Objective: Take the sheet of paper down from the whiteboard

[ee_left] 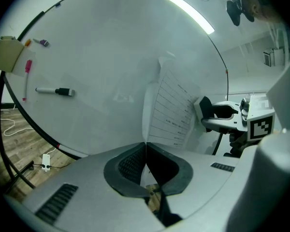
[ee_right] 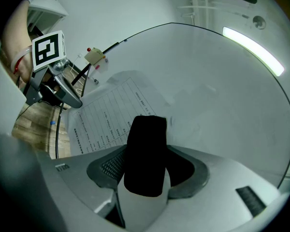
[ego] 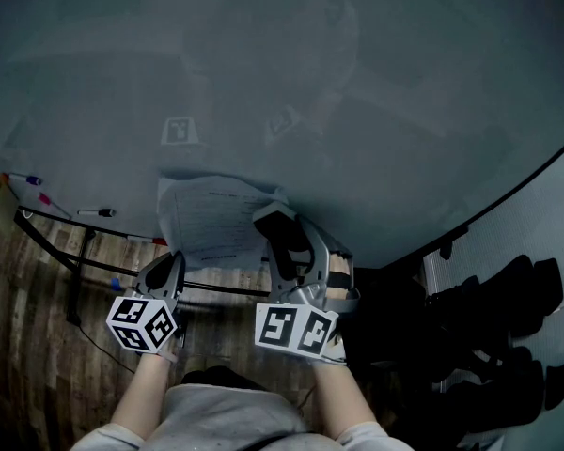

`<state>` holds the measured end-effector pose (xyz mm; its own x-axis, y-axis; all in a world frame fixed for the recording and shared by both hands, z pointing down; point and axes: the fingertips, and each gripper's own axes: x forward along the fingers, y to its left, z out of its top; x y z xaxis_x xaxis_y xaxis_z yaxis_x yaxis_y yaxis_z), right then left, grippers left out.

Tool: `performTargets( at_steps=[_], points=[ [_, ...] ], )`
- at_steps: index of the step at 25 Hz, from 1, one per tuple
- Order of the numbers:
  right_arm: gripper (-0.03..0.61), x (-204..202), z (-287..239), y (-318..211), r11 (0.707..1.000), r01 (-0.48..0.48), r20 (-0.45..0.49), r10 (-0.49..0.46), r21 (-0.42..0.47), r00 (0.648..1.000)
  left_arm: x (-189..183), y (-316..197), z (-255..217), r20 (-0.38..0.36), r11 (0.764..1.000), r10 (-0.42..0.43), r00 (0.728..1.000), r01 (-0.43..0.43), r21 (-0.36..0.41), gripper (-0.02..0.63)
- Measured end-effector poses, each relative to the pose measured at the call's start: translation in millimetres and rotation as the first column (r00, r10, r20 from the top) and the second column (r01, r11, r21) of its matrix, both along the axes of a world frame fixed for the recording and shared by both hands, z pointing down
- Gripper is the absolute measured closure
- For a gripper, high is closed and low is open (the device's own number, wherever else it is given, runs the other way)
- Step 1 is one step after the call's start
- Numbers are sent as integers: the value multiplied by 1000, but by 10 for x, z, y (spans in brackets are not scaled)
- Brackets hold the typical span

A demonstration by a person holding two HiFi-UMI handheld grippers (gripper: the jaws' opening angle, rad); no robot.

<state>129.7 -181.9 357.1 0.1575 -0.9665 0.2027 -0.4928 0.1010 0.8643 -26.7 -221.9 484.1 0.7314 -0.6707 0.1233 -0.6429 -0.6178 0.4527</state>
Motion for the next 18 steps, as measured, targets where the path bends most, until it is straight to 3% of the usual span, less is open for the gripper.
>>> performTargets(
  at_steps=[18],
  points=[
    [328, 265, -60, 72, 999, -30, 11, 30, 8, 999, -49, 41, 78, -6, 998, -46, 999, 46, -44, 598]
  ],
)
